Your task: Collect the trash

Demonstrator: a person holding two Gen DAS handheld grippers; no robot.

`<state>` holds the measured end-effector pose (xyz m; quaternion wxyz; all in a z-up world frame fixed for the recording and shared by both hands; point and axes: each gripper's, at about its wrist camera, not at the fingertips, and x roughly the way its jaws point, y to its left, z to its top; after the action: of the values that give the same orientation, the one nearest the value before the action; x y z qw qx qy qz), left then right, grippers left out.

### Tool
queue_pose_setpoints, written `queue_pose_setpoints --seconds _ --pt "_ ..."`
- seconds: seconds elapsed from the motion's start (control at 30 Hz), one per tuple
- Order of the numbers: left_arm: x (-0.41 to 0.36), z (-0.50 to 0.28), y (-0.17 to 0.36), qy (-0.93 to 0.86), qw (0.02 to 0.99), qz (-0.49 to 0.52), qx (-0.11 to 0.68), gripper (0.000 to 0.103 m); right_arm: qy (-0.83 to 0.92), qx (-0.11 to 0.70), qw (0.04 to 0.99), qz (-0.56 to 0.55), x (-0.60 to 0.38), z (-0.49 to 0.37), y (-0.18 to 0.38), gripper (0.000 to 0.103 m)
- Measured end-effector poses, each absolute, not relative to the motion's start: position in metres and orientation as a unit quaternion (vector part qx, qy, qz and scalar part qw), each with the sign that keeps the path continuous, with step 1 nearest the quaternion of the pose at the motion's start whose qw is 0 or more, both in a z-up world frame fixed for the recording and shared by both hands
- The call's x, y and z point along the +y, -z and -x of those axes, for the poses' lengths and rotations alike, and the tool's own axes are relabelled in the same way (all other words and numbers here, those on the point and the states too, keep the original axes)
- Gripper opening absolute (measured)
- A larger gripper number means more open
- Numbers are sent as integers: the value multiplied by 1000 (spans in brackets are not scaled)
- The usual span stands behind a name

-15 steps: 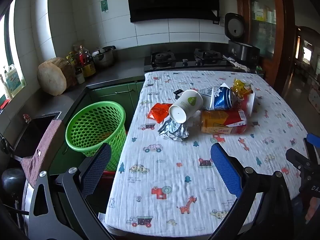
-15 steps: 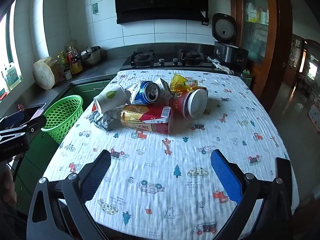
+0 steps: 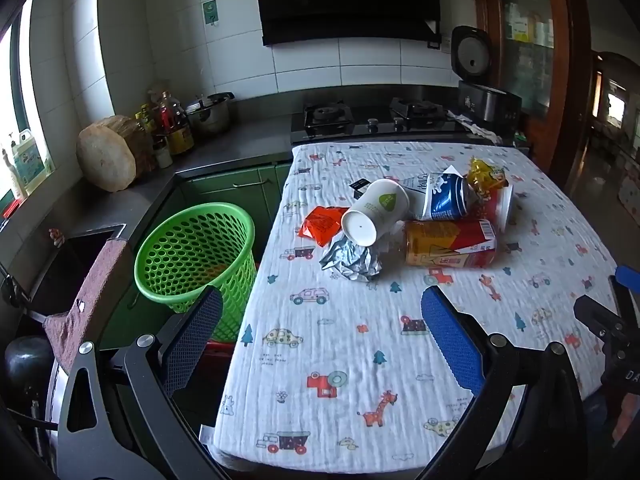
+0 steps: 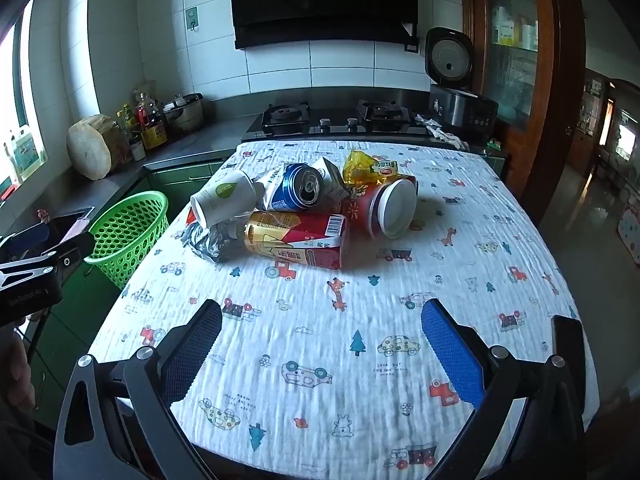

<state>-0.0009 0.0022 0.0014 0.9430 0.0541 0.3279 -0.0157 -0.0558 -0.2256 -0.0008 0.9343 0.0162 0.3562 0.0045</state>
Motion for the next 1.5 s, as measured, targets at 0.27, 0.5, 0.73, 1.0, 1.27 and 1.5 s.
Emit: queue_pose_setpoints --seconds 0.27,0.5,0.73,1.0,1.27,1.5 --pt "3 1 0 17 943 -53 329 98 -6 357 934 -15 -224 56 1 97" --pt "4 1 2 17 943 -52 329 98 -6 356 934 -16 -222 55 0 97" --pt "8 0 6 12 942 -50 333 98 -7 356 934 -14 -220 53 -1 97" --pt "11 -4 6 12 941 -51 334 98 -7 356 935 -14 -220 52 0 97" --pt "10 -8 5 12 941 -54 333 98 -6 358 933 -13 -219 47 1 97" --pt "9 -12 3 13 941 -57 334 98 -8 357 934 -14 -218 45 2 97"
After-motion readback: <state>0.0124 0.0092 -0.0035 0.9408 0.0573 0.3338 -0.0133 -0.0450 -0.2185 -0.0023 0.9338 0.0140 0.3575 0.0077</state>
